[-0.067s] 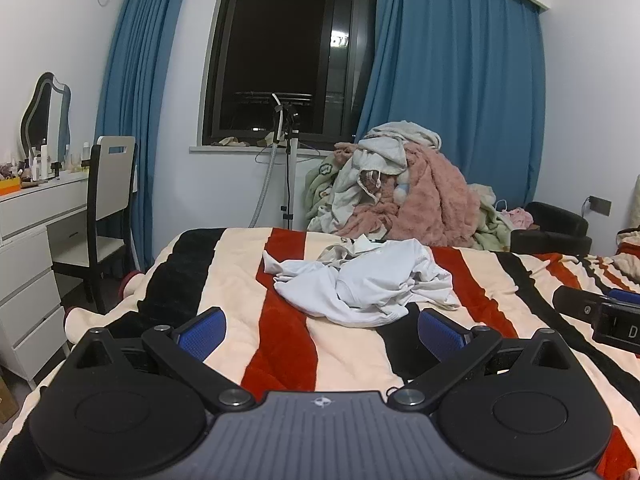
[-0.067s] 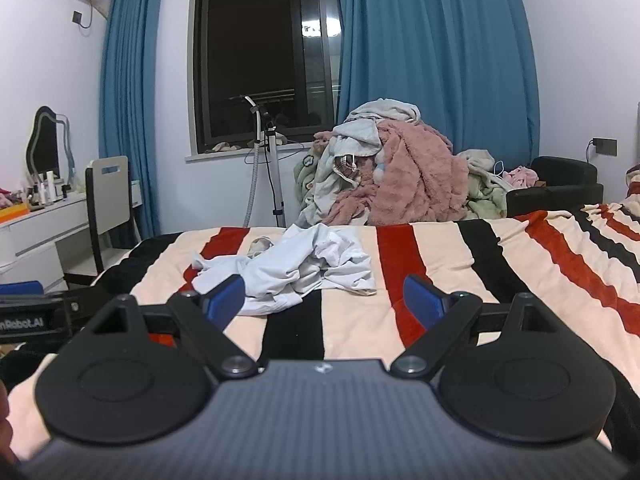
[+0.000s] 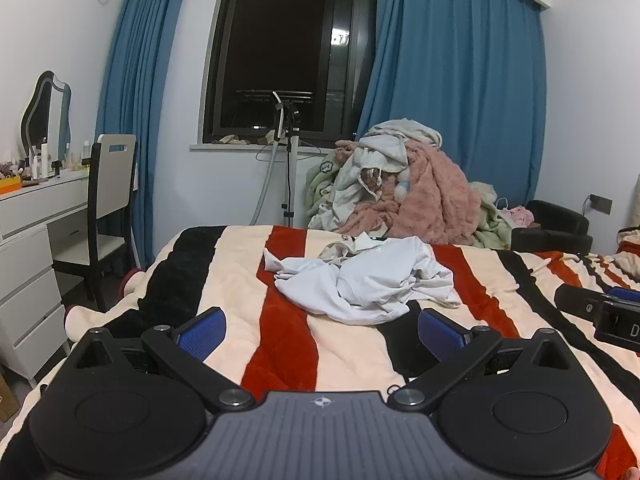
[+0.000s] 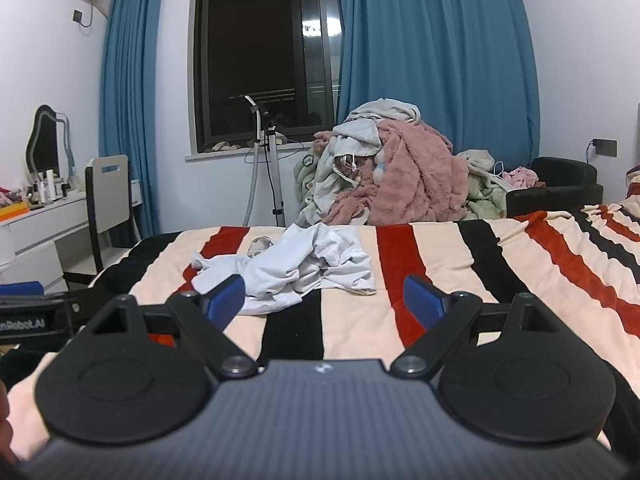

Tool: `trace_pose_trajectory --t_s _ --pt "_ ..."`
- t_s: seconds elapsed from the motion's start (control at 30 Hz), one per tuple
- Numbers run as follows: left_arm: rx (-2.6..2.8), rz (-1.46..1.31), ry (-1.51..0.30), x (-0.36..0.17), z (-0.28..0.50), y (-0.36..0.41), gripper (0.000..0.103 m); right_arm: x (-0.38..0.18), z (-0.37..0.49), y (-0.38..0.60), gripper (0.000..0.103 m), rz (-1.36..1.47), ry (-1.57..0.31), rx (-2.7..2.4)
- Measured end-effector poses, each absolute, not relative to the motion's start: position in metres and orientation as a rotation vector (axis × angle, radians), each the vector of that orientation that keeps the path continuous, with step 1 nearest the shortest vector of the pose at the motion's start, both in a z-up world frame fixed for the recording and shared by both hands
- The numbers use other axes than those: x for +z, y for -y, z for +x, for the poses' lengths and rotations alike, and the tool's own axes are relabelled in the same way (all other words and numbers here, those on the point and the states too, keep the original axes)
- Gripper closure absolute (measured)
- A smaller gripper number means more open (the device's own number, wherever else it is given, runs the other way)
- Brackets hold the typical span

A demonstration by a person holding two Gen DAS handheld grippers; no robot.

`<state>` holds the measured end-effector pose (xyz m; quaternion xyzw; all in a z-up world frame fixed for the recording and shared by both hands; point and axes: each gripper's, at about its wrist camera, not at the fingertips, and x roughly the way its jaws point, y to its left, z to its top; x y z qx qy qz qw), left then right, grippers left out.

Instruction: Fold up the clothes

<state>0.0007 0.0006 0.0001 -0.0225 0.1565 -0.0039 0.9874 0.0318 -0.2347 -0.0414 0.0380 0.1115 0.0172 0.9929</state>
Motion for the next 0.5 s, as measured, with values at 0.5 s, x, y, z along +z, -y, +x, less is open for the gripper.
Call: trace_pose_trajectory --t_s 0.5 --pt "0.001 -0.048 -0.322 -0.031 0.009 -0.011 0.0 -0.046 0.04 0.238 0.015 0.075 -0.22 -0.005"
